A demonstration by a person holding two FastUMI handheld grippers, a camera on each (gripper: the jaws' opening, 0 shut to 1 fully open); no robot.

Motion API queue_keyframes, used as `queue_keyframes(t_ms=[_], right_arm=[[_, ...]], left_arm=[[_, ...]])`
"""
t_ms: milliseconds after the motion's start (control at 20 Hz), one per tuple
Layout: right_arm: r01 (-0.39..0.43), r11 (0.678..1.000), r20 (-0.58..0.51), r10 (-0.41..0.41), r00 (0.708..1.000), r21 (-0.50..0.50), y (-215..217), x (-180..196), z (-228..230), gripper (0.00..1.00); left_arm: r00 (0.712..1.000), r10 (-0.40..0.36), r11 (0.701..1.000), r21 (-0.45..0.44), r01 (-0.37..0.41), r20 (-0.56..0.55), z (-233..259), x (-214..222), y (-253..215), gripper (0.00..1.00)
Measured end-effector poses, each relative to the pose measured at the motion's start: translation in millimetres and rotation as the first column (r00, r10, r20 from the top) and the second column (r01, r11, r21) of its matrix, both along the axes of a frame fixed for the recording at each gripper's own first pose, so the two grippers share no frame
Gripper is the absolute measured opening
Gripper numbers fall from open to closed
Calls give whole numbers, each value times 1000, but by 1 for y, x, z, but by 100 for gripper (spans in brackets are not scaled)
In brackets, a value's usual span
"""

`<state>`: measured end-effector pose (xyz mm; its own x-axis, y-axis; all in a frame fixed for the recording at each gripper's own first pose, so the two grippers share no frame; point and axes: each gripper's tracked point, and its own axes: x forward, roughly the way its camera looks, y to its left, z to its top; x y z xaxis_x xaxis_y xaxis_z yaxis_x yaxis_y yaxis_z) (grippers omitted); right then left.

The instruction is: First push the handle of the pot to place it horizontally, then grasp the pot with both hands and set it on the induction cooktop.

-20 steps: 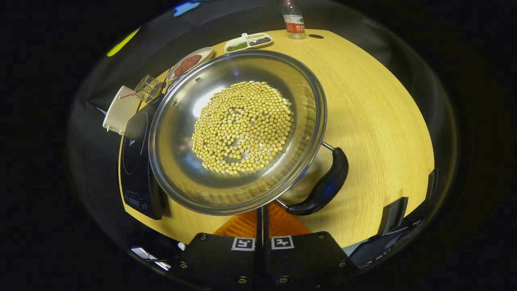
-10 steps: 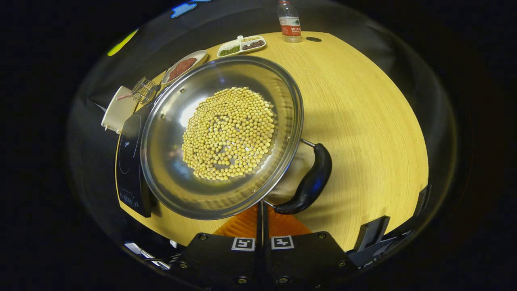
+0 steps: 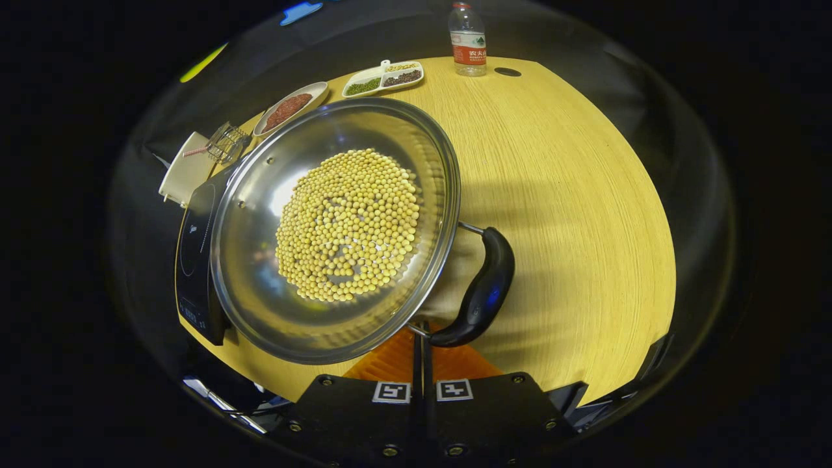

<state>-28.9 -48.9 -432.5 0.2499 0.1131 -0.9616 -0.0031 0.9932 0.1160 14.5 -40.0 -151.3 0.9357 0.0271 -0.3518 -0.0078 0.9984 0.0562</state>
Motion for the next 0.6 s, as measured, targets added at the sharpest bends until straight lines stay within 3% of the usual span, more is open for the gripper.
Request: queue_keyframes(t_ms=[150,250,350,500,600], right_arm=[[-28,999,8,29,1000,-33,-11,8,-1,0],[-50,998,8,50,999,-49,-17,14,-1,0],[-60,997,11,60,998,-58,-24,21,-2,0],[-62,997,16,63,998,-52,-33,33,-2,0],[-73,996,23,75,997,-57,-37,39,-2,1]], left_arm=[[1000,2,1000,3,-2,-11,-4,0,-7,93],[1000,-5,1000,-5,5,-23,-9,2,-16,99],[1000,4,1000,8,-4,-25,-9,6,-18,93],[1000,9,1000,3,-9,-21,-8,11,-24,99],[1000,14,1000,9,-14,-25,-10,15,-27,93]])
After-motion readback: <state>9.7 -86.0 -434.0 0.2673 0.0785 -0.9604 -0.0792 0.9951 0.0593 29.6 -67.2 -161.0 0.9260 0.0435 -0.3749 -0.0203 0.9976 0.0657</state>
